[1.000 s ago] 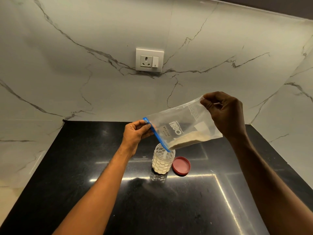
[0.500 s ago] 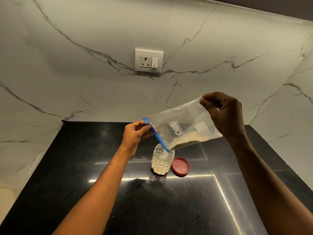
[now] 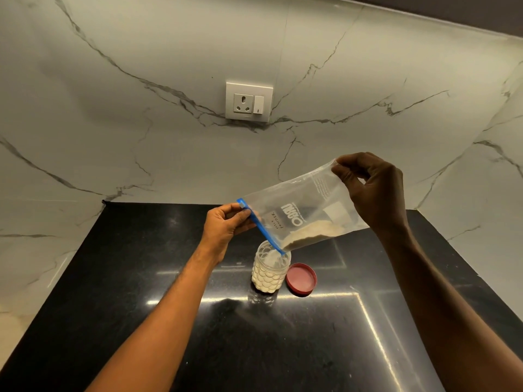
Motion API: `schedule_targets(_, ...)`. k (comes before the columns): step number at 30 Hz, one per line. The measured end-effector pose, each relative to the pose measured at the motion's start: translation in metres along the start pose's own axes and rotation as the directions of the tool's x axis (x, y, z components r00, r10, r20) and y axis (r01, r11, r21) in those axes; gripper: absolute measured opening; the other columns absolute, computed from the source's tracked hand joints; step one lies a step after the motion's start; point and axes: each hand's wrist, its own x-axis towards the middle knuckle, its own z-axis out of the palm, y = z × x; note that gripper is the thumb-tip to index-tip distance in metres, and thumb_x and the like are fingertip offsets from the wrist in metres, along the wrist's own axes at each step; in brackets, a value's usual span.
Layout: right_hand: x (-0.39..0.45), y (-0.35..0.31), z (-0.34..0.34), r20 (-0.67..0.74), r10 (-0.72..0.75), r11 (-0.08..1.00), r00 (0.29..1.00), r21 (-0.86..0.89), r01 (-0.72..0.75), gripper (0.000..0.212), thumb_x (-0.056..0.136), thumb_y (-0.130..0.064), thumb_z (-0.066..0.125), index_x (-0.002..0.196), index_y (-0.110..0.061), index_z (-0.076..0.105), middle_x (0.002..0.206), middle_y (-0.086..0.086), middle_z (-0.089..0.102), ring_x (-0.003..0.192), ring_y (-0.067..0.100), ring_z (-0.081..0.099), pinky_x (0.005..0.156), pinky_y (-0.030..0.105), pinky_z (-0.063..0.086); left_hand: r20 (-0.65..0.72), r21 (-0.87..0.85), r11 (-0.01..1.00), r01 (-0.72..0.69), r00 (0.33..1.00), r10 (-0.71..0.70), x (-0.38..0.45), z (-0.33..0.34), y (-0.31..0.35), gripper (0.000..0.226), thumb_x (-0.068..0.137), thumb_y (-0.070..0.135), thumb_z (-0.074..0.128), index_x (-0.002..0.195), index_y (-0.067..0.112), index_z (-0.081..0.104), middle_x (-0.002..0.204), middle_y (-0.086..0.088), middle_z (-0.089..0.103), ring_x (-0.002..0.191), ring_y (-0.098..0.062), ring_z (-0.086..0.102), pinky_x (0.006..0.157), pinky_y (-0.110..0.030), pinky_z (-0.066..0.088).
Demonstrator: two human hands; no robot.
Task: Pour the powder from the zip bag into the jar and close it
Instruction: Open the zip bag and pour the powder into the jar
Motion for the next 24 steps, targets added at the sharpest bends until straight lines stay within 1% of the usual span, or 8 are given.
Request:
schedule_targets(2, 0.0002, -0.0001, -0.0009, -0.012, 0.006, 1.0, 1.0, 0.007, -0.006, 0.016, 0.088, -0.016, 0.07, 0.1, -0.005, 0.073, 0.092, -0.001, 0.069, 0.081, 0.01, 0.063, 0.074, -0.001, 0.044, -0.001, 0.001, 1.0, -0.002, 1.0, 0.002, 0.0009, 0.0003, 0.0009, 0.015, 0.092, 0.001, 0.064, 0.106, 0.002, 0.069, 0.104, -0.014, 0.077, 0.098, -0.03, 0.075, 0.077, -0.032, 0.063)
schedule_targets(6, -0.0001, -0.001, -0.0003, -0.009, 0.007, 1.0, 1.0, 0.003, -0.007, 0.016, 0.089, -0.017, 0.07, 0.099, -0.005, 0.073, 0.091, -0.002, 0.069, 0.08, 0.009, 0.063, 0.074, 0.0, 0.044, -0.005, 0.001, 1.0, -0.009, 1.0, 0.009, 0.0016, 0.0, 0.0024, 0.015, 0.092, 0.001, 0.063, 0.106, 0.002, 0.069, 0.104, -0.014, 0.077, 0.099, -0.03, 0.075, 0.077, -0.032, 0.063)
schedule_targets(10, 0.0019, -0.0018, 0.0003, 0.016, -0.005, 1.0, 1.0, -0.009, 0.005, 0.016, 0.089, -0.017, 0.069, 0.099, -0.004, 0.073, 0.093, 0.005, 0.072, 0.081, 0.011, 0.064, 0.073, 0.0, 0.044, -0.001, -0.013, 1.0, -0.015, 1.0, 0.015, 0.0017, -0.0003, 0.0015, 0.014, 0.092, 0.002, 0.063, 0.102, 0.008, 0.071, 0.102, -0.01, 0.078, 0.098, -0.029, 0.075, 0.075, -0.03, 0.062)
schedule_targets(14, 0.0028, -0.0016, 0.0004, -0.004, -0.002, 1.0, 1.0, -0.008, 0.002, 0.017, 0.089, -0.017, 0.069, 0.099, -0.004, 0.073, 0.093, 0.006, 0.073, 0.08, 0.011, 0.064, 0.072, 0.0, 0.043, 0.01, -0.02, 1.0, -0.022, 1.0, 0.022, 0.0019, -0.0006, 0.0005, 0.014, 0.092, 0.003, 0.064, 0.1, 0.011, 0.072, 0.103, -0.01, 0.078, 0.098, -0.028, 0.075, 0.076, -0.031, 0.063)
schedule_targets(21, 0.0025, -0.0034, 0.0014, 0.025, -0.016, 1.0, 1.0, -0.008, 0.017, 0.016, 0.089, -0.015, 0.069, 0.099, -0.003, 0.073, 0.093, 0.008, 0.073, 0.081, 0.013, 0.065, 0.073, 0.0, 0.044, 0.006, -0.013, 1.0, -0.017, 1.0, 0.017, 0.0023, -0.0025, -0.0021, 0.014, 0.092, 0.003, 0.064, 0.102, 0.009, 0.072, 0.104, -0.012, 0.078, 0.1, -0.031, 0.074, 0.078, -0.033, 0.063)
schedule_targets(24, 0.0023, -0.0037, 0.0014, 0.002, -0.01, 1.0, 1.0, -0.009, 0.01, 0.016, 0.089, -0.016, 0.069, 0.099, -0.004, 0.073, 0.093, 0.007, 0.072, 0.081, 0.012, 0.064, 0.073, 0.0, 0.044, 0.013, -0.007, 1.0, -0.015, 1.0, 0.016, 0.0034, -0.0032, -0.0019, 0.013, 0.092, 0.003, 0.065, 0.103, 0.007, 0.071, 0.106, -0.014, 0.077, 0.101, -0.032, 0.074, 0.08, -0.035, 0.063)
